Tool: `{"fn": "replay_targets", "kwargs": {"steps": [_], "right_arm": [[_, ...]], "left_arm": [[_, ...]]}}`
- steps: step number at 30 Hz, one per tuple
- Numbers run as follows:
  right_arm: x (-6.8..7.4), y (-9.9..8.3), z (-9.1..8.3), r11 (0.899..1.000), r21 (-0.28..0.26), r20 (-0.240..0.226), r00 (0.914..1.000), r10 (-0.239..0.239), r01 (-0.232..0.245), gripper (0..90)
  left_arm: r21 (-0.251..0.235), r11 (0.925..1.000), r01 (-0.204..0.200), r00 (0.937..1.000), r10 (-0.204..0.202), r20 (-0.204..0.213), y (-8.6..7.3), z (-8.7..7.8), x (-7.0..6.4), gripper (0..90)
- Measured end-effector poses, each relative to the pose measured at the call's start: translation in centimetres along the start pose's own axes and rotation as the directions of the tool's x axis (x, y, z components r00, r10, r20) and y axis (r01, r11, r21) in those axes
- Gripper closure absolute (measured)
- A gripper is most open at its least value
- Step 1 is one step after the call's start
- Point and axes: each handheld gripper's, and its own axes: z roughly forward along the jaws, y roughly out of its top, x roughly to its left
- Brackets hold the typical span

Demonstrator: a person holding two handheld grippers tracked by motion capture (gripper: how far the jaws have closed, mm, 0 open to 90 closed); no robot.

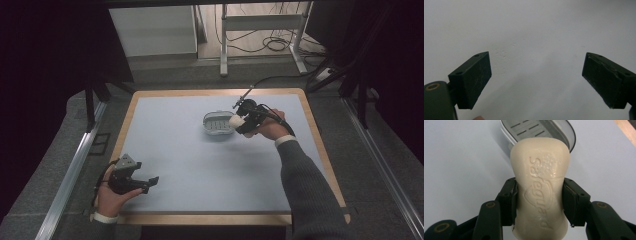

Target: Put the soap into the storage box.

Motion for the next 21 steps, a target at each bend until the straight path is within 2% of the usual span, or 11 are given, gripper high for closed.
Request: {"fn": "replay_targets", "kwargs": {"steps": [8,13,21], "right_arm": [[-0.2,1.0,1.0,1.000,0.002,0.001,0.9997,-0.024,0.024,49.7],[-0.6,1.9,1.7,0.999,0.015,0.002,0.9993,-0.038,0.038,49.7],[-1.3,3.0,2.5,0.998,0.006,-0.007,0.9979,-0.065,0.065,49.7]], "left_arm": [[-0.003,1.0000,0.000,1.0000,0.000,0.002,0.0,0.0,0.0,9.2],[-0.001,1.0000,-0.006,1.0000,0.006,0.002,0.1,0.0,-0.1,9.2],[0.001,1.0000,-0.008,1.0000,0.008,0.004,0.1,0.0,-0.1,9.2]]}}
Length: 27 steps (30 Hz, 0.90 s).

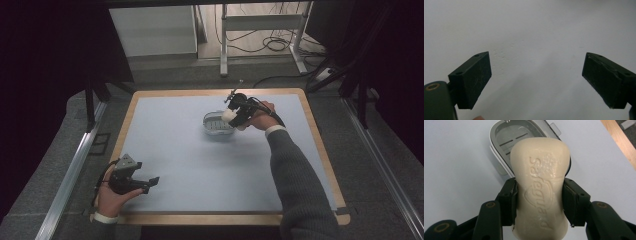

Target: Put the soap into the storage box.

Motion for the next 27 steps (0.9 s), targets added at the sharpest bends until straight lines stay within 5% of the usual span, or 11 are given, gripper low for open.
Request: {"fn": "replay_targets", "kwargs": {"steps": [27], "right_arm": [[-0.3,3.5,4.2,0.993,0.002,-0.043,0.9926,-0.114,0.114,49.6]], "left_arm": [[0.008,0.9999,0.010,1.0000,-0.010,0.002,-0.2,0.2,0.4,9.3]]}}
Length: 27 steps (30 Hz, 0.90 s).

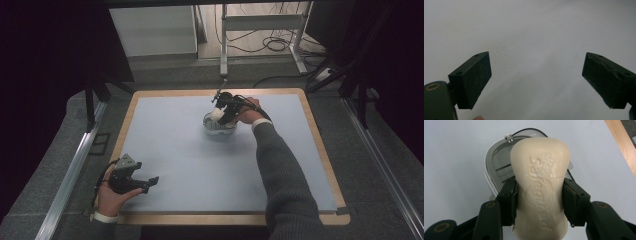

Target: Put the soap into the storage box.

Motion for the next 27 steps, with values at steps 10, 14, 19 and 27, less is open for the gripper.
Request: {"fn": "replay_targets", "kwargs": {"steps": [10,14,19,27], "right_arm": [[0.6,0.3,0.8,1.000,0.013,0.000,0.9998,-0.021,0.021,47.7],[0.7,0.3,0.7,1.000,0.004,0.001,1.0000,-0.006,0.006,45.4],[0.8,0.0,0.6,1.000,-0.011,-0.003,0.9998,0.018,-0.018,43.4],[0.8,-1.0,-0.9,0.989,-0.107,0.015,0.9945,0.104,-0.101,37.5]], "left_arm": [[0.000,1.0000,-0.002,1.0000,0.002,0.000,0.0,0.0,0.0,9.2],[-0.002,1.0000,0.001,1.0000,-0.001,0.000,0.0,0.1,-0.1,9.2],[-0.001,1.0000,0.000,1.0000,0.000,-0.001,0.0,0.1,-0.1,9.2],[0.009,1.0000,-0.004,1.0000,0.004,-0.002,0.0,0.3,-0.2,9.2]]}}
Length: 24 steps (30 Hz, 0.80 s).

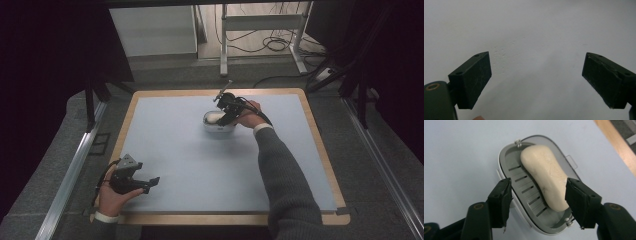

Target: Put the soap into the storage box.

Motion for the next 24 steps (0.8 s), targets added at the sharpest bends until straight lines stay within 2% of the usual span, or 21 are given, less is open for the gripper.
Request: {"fn": "replay_targets", "kwargs": {"steps": [3,9,10,11,16,19,24], "right_arm": [[0.3,-0.7,-1.2,0.998,-0.048,-0.003,0.9995,0.032,-0.032,35.9],[0.9,-2.3,-2.3,0.994,-0.089,0.001,0.9982,0.060,-0.059,34.7],[1.2,-3.3,-2.6,0.991,-0.110,0.002,0.9969,0.079,-0.079,33.8],[1.2,-3.3,-2.6,0.991,-0.110,0.002,0.9969,0.079,-0.079,33.8],[1.8,-6.3,-3.2,0.980,-0.152,-0.001,0.9918,0.128,-0.127,33.7],[2.1,-8.2,-3.5,0.979,-0.144,-0.019,0.9893,0.145,-0.146,33.1],[2.6,-11.3,-4.2,0.968,-0.159,-0.018,0.9813,0.191,-0.192,32.5]], "left_arm": [[-0.001,1.0000,0.000,1.0000,0.000,-0.001,0.0,0.0,0.0,9.3],[-0.001,1.0000,-0.001,1.0000,0.001,0.001,0.0,0.1,-0.1,9.2],[-0.001,1.0000,-0.001,1.0000,0.001,0.001,0.0,0.1,-0.1,9.3],[-0.002,1.0000,0.000,1.0000,0.000,0.001,0.0,0.1,-0.1,9.3],[-0.002,1.0000,0.004,1.0000,-0.004,-0.003,0.0,0.0,-0.1,9.3],[0.003,1.0000,0.001,1.0000,-0.001,-0.004,0.0,0.1,-0.2,9.3],[0.002,1.0000,0.004,1.0000,-0.004,-0.005,0.0,0.1,-0.2,9.3]]}}
